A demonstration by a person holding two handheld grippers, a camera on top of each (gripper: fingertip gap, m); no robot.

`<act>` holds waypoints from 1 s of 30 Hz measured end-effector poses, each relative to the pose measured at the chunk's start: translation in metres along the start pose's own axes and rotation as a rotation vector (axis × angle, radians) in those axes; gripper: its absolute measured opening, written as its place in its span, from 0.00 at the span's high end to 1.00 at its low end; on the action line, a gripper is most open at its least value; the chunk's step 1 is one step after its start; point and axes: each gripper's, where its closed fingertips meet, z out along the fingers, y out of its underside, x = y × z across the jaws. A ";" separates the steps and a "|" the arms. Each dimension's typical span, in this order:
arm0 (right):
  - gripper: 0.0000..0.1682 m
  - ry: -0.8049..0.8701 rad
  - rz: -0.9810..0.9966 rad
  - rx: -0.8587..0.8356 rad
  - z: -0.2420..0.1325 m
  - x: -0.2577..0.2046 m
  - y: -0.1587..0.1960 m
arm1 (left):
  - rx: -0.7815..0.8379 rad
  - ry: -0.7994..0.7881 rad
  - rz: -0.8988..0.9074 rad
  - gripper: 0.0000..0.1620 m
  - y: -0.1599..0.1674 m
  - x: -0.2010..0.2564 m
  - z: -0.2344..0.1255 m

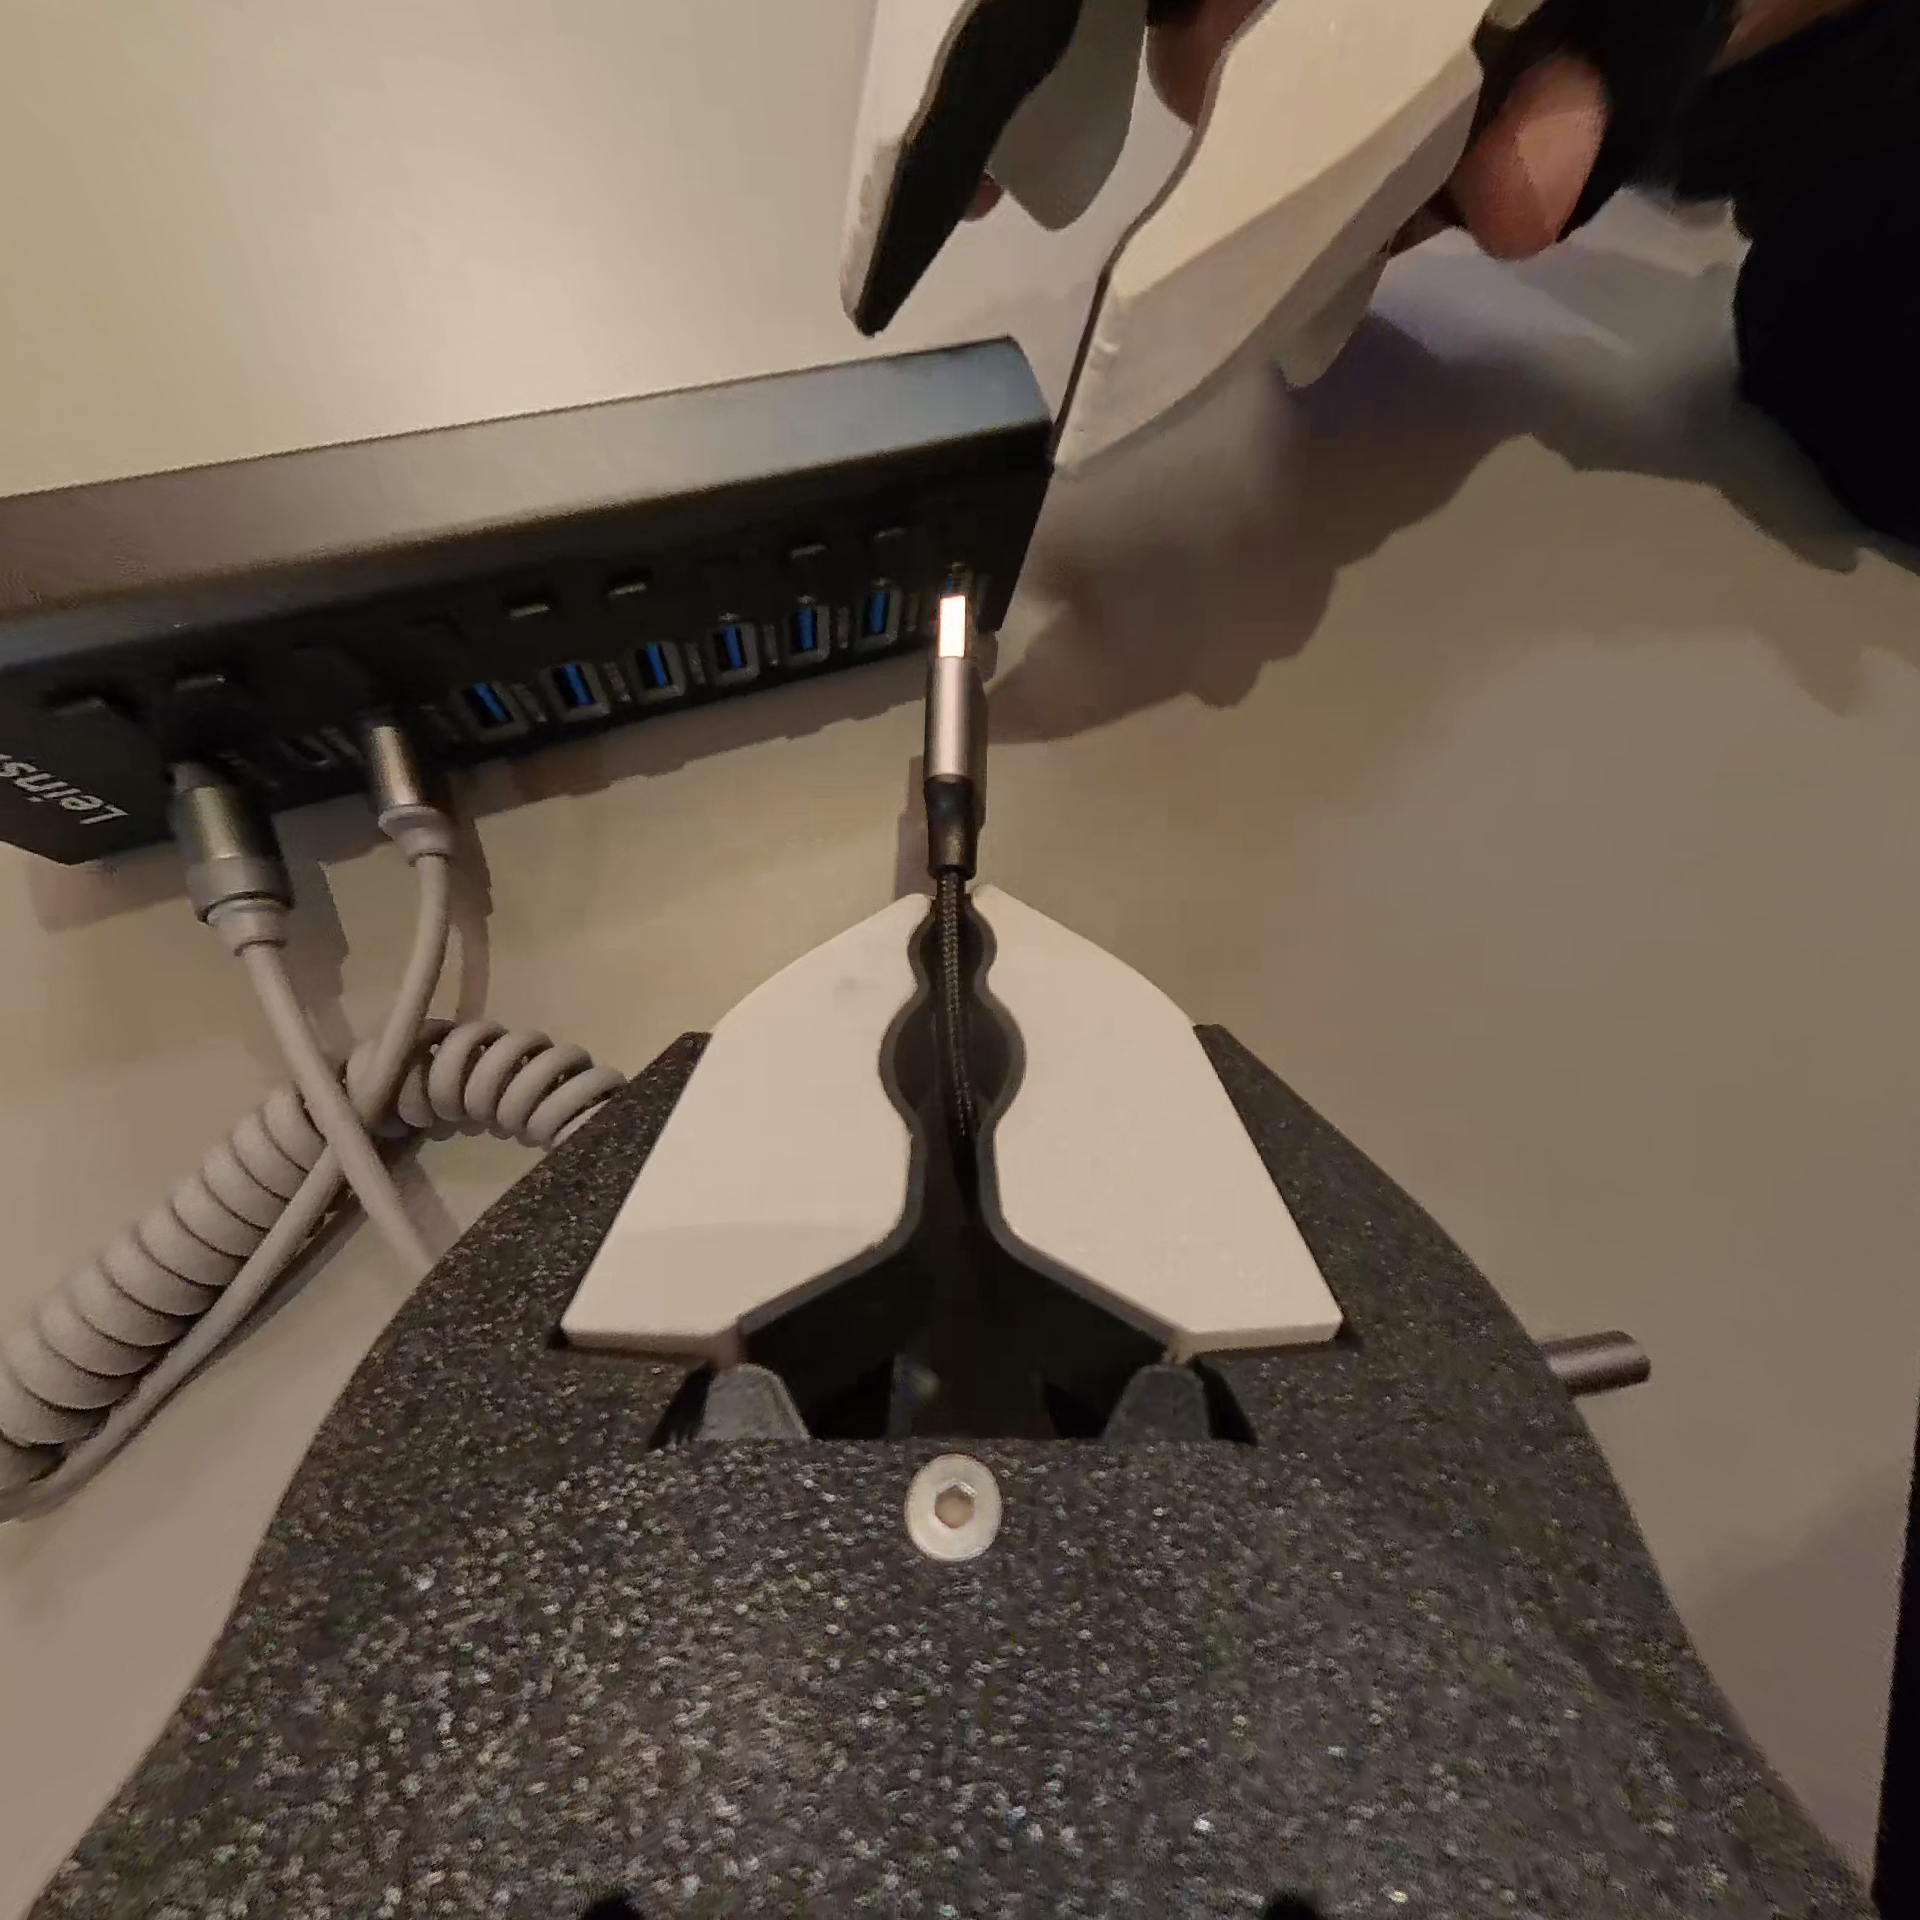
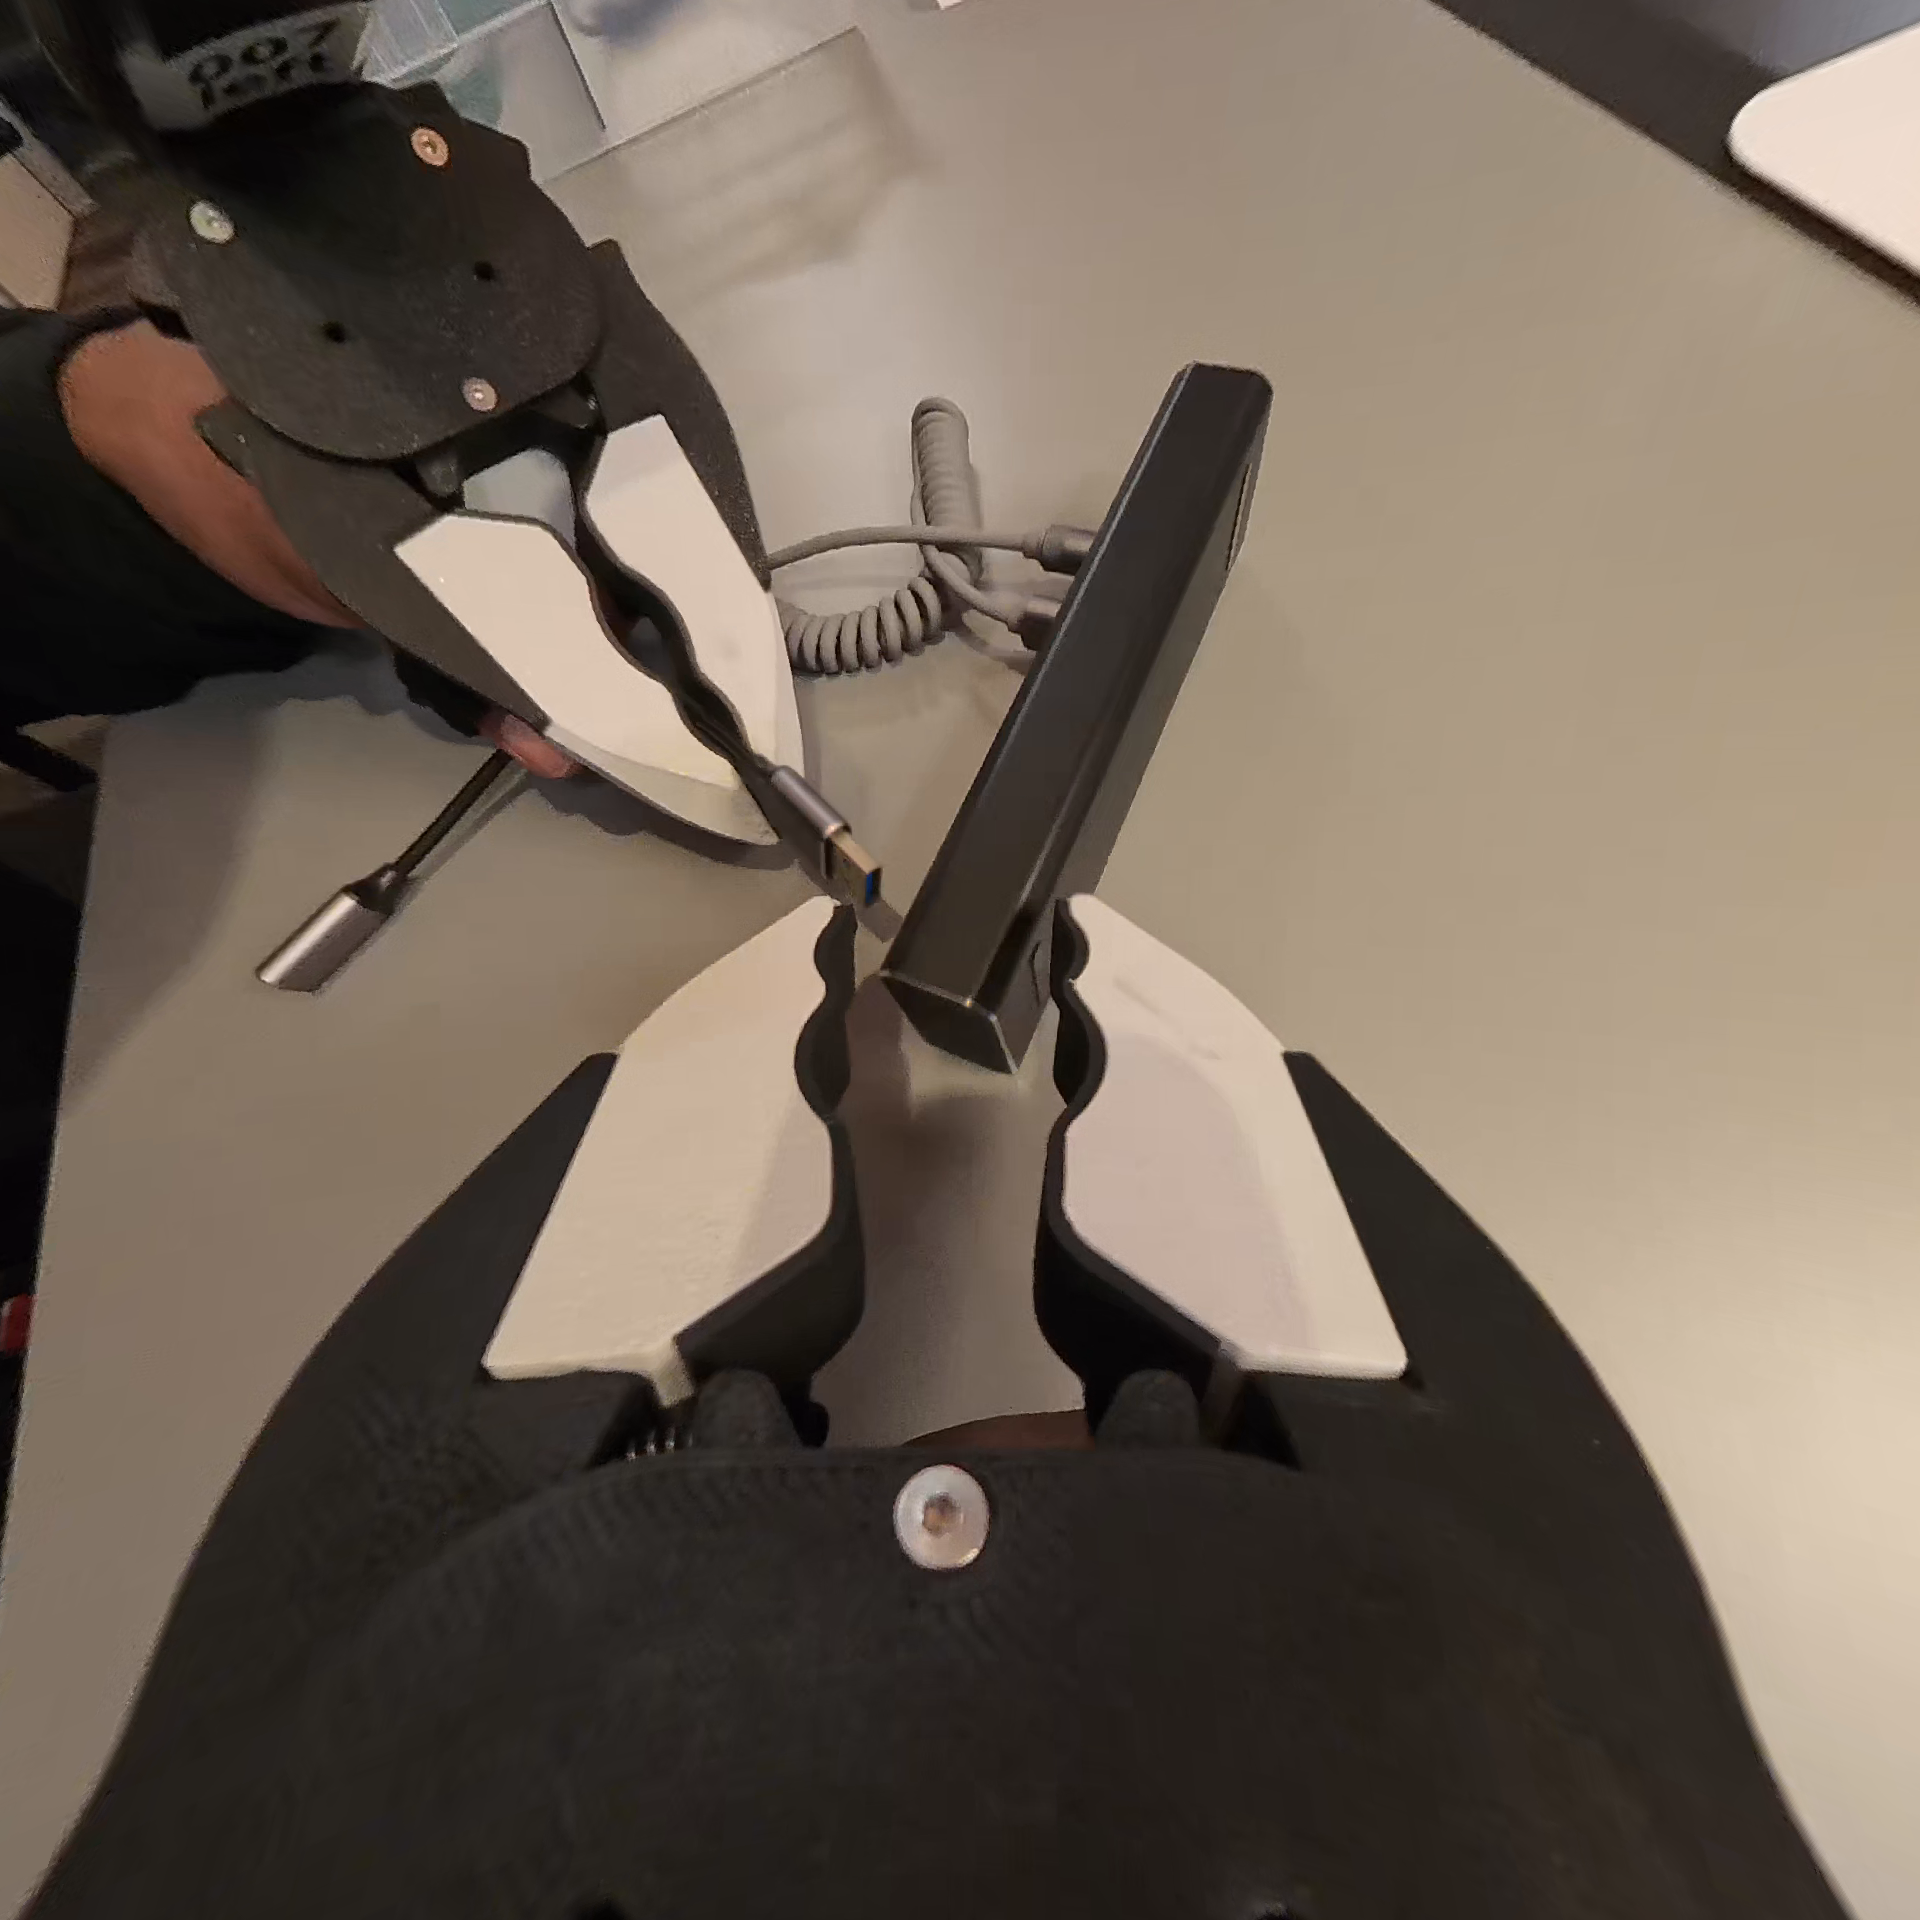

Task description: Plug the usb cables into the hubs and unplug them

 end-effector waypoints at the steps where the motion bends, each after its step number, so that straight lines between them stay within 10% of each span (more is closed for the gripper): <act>1: 0.79 -0.008 0.016 -0.007 0.001 0.000 0.002 | -0.010 -0.011 0.005 1.00 0.001 -0.001 0.001; 30: 0.83 0.005 0.326 -0.028 0.012 0.009 0.008 | -0.056 -0.286 0.147 1.00 -0.004 -0.013 0.017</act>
